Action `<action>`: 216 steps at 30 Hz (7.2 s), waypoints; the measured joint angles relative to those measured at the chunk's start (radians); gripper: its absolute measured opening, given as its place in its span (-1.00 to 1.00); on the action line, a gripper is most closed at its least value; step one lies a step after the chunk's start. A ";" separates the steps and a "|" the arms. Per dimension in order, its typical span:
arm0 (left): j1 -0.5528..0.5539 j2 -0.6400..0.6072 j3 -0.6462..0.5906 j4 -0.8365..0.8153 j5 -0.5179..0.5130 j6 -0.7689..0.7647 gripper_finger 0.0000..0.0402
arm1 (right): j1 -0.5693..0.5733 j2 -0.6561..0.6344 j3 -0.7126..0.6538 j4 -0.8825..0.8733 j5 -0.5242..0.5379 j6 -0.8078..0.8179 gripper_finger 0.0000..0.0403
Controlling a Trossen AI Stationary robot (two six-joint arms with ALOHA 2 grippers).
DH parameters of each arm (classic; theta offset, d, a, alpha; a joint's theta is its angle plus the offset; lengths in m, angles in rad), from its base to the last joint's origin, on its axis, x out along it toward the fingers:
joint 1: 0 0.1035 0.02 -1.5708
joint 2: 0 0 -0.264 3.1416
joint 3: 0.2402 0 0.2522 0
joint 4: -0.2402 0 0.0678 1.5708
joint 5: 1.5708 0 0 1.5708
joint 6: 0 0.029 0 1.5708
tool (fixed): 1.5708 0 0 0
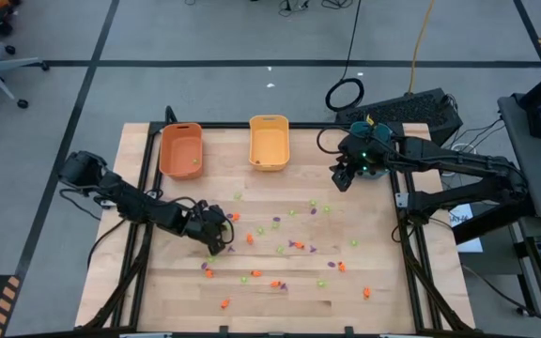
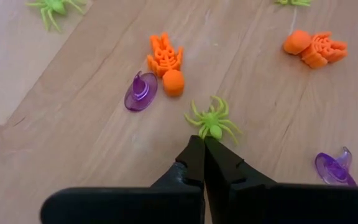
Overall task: Sort Halloween decoration
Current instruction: Put the green spider toy into the orange bin, then put the purple witch hat toy into the yellow bin
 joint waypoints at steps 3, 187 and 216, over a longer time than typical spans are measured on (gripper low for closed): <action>0.000 0.001 0.013 -0.006 -0.003 0.000 -1.00 | 0.000 0.000 0.000 0.002 0.000 0.000 -0.15; 1.297 -0.140 0.573 -0.902 0.158 0.418 -1.00 | 0.000 0.000 0.000 0.054 0.004 0.001 -0.15; 1.367 0.055 0.573 -0.888 0.156 0.372 -0.42 | 0.000 0.000 0.000 0.053 0.004 0.000 -0.15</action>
